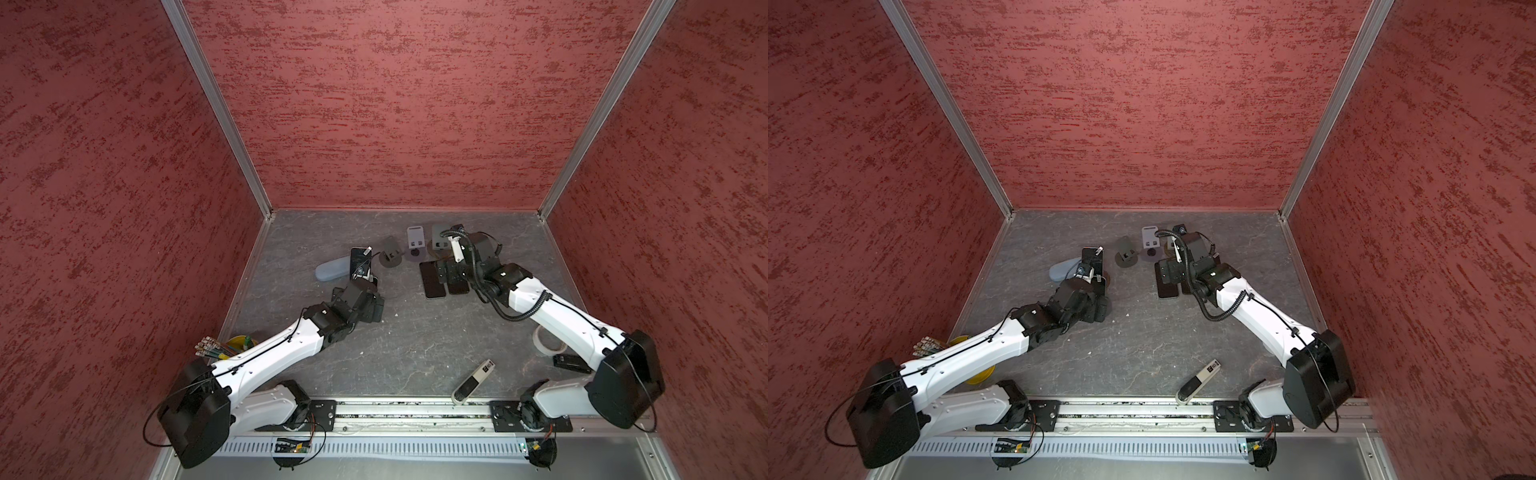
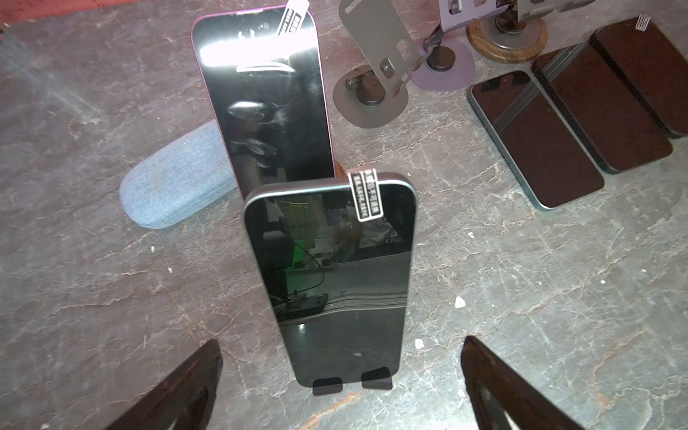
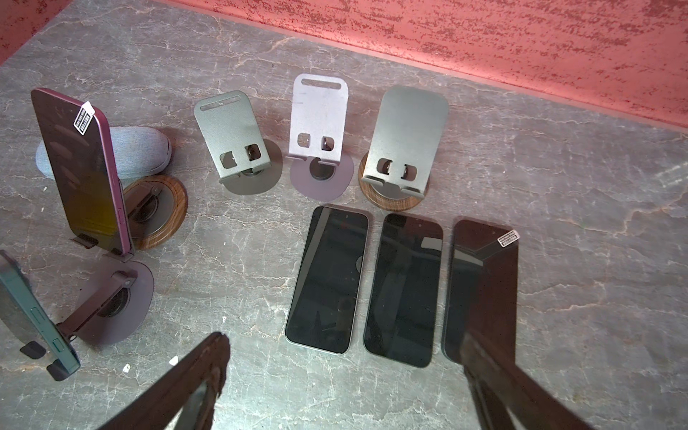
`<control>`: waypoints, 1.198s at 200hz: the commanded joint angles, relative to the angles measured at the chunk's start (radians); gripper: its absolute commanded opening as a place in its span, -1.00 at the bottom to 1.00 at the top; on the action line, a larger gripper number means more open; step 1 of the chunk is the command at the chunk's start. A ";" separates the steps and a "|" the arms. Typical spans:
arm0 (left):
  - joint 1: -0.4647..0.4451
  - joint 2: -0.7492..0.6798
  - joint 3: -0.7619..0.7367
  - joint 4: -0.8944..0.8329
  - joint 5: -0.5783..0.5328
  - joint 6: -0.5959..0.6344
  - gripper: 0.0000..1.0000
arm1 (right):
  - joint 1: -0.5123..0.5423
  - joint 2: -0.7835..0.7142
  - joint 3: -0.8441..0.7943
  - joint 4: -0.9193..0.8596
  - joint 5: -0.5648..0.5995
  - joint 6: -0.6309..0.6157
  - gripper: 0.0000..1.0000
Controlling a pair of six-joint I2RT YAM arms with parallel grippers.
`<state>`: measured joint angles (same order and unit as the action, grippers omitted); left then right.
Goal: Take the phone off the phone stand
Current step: 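Open and withdraw the right gripper while the left gripper nears the front phone, then lower the left gripper around the front black phone and close on it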
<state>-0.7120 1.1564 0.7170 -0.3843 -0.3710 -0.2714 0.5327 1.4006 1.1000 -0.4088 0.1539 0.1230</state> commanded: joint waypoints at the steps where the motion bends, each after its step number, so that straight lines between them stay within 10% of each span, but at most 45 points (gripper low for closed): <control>1: 0.024 -0.001 -0.010 0.063 0.075 -0.003 0.99 | -0.010 -0.020 -0.012 -0.010 0.021 0.011 0.97; 239: 0.039 0.134 -0.075 0.167 0.032 -0.094 0.92 | -0.011 0.027 -0.021 -0.016 0.045 0.029 0.98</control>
<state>-0.6796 1.2827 0.6617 -0.2520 -0.3222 -0.3447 0.5316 1.4147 1.0889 -0.4191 0.1650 0.1284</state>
